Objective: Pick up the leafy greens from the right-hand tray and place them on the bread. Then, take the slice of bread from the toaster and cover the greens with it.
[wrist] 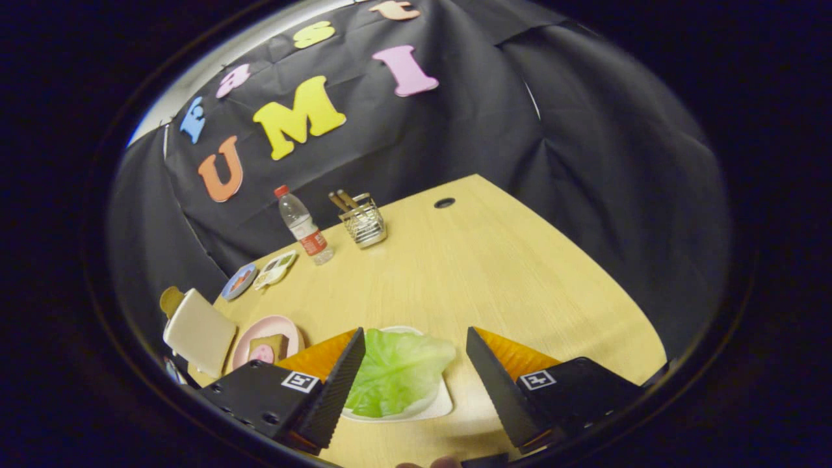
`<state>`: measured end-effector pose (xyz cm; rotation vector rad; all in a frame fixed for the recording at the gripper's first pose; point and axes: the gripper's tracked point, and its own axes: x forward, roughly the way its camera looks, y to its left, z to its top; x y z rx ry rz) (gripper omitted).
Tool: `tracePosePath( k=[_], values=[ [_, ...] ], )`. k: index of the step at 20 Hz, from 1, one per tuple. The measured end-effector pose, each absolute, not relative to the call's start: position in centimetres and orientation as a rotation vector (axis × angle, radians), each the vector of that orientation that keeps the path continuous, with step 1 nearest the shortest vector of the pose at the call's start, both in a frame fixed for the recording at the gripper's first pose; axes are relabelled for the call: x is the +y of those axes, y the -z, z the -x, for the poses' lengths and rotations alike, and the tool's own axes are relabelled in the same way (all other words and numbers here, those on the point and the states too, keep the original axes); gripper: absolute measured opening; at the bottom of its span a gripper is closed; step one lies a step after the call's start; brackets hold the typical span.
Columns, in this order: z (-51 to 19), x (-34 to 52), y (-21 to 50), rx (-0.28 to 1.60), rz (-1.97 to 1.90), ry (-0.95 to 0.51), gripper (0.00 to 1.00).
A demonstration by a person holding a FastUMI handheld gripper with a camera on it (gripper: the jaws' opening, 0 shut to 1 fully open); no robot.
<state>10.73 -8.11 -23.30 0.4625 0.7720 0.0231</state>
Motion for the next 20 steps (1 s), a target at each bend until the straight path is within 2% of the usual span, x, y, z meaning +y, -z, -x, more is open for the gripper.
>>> tracePosePath(
  k=[9,10,12,13,20],
  values=[
    [-10.8,-7.9,26.4,0.869,-0.591,-0.007,0.96],
    [-10.7,-7.8,26.5,0.878,-0.600,-0.008,0.93],
    [-10.8,-7.4,26.9,0.888,-0.610,-0.019,0.78],
    [-10.9,-7.3,27.1,0.887,-0.606,-0.024,0.78],
    [-11.1,-8.4,26.5,0.862,-0.553,-0.014,0.01]
  ],
)
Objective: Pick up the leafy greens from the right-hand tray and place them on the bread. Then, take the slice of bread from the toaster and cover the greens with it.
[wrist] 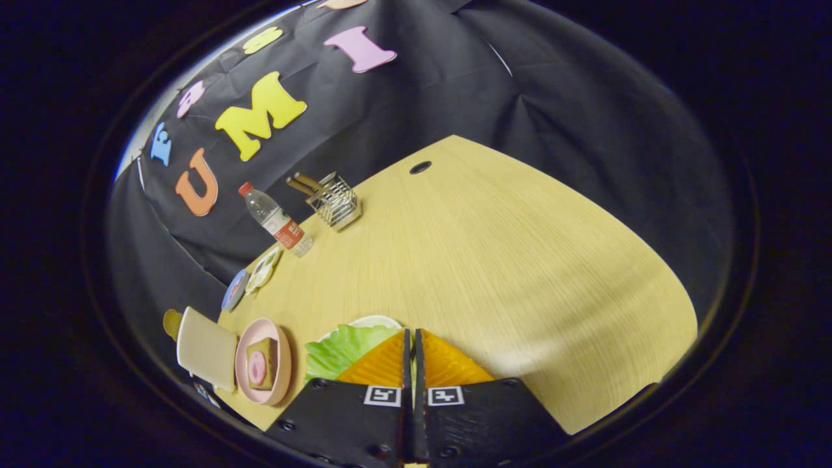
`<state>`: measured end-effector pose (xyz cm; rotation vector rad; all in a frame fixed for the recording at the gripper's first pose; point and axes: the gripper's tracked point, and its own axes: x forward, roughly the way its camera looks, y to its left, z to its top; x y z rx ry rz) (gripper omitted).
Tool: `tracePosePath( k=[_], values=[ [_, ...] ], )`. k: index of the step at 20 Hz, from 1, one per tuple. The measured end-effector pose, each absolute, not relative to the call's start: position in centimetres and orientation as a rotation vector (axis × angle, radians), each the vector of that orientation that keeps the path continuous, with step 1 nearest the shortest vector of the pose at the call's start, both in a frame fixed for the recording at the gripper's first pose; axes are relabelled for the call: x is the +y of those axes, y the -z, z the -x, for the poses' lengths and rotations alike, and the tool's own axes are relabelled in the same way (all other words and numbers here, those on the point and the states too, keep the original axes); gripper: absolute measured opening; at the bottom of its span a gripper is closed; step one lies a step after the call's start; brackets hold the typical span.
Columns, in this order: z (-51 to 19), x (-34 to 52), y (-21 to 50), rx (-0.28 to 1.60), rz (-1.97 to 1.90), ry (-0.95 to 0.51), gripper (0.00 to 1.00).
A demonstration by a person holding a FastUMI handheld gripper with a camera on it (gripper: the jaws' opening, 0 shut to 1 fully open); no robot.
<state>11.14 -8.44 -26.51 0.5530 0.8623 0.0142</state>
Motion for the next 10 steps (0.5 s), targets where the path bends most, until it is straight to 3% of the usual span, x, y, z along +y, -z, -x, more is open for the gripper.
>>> tracePosePath(
  k=[10],
  values=[
    [-10.6,-4.7,17.7,0.667,-0.606,-0.138,0.00]
  ],
)
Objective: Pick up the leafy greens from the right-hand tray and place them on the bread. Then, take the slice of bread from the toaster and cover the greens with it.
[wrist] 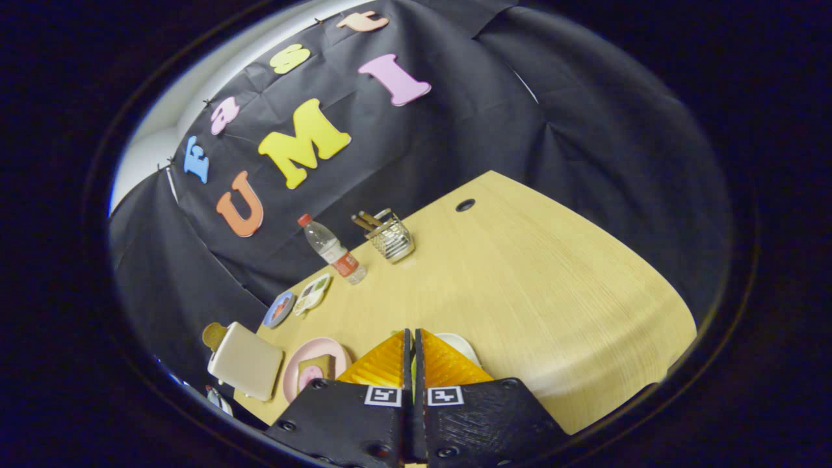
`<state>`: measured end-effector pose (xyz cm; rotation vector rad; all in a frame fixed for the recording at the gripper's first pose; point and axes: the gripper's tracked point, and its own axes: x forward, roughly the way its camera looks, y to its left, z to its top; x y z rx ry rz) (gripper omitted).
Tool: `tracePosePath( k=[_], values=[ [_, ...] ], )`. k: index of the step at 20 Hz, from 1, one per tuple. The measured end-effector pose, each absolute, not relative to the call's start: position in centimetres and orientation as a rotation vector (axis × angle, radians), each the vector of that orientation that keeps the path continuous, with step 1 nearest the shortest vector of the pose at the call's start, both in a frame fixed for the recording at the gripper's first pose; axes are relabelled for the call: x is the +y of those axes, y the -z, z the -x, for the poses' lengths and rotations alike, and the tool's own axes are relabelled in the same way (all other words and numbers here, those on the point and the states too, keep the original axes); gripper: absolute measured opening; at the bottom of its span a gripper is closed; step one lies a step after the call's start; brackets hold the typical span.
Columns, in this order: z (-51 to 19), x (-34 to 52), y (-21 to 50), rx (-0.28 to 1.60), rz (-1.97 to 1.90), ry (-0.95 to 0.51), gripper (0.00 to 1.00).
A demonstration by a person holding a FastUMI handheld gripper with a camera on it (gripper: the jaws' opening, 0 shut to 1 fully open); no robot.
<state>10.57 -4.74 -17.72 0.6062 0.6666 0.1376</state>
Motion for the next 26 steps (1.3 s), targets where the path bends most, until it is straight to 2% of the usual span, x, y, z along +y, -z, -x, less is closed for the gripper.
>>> tracePosePath(
  k=[6,12,21,26],
  values=[
    [-9.5,0.7,11.5,0.577,-0.612,-0.233,0.00],
    [-9.2,8.4,8.7,0.567,-0.608,-0.325,0.00],
    [-9.8,23.8,9.0,0.612,-0.673,-0.487,0.00],
    [-10.6,26.7,13.1,0.691,-0.763,-0.489,0.00]
  ],
)
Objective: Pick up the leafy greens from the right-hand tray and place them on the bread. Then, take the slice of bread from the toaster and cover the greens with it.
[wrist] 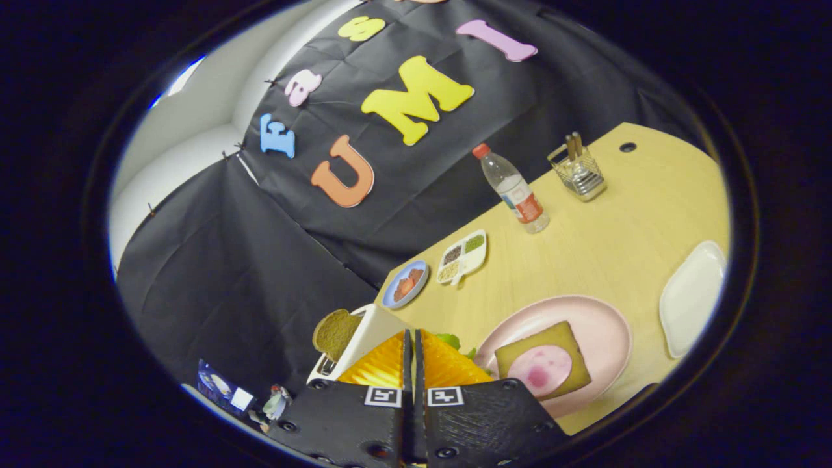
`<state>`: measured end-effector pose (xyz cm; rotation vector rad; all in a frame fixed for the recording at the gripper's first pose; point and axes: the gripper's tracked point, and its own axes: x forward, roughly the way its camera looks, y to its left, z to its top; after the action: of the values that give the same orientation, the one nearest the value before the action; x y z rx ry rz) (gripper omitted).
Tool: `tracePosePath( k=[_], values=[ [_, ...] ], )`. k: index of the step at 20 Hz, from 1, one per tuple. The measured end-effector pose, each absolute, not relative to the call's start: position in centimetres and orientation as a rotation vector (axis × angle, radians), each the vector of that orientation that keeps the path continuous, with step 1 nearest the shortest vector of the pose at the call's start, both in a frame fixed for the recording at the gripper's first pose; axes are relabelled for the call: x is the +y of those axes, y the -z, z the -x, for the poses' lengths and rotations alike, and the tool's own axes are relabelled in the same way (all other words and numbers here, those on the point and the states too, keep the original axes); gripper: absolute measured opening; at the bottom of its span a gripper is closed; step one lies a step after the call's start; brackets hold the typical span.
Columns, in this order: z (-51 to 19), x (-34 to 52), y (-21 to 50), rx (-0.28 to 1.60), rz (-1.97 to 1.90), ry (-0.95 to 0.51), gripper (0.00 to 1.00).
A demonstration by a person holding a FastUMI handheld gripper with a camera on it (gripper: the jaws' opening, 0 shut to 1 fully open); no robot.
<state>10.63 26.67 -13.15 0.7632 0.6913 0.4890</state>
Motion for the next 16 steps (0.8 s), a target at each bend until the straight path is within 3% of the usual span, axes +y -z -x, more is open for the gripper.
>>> tracePosePath(
  k=[5,16],
  values=[
    [-11.0,22.7,16.2,0.704,-0.770,-0.396,0.00],
    [-10.9,16.2,22.3,0.731,-0.405,-0.219,0.00]
  ],
)
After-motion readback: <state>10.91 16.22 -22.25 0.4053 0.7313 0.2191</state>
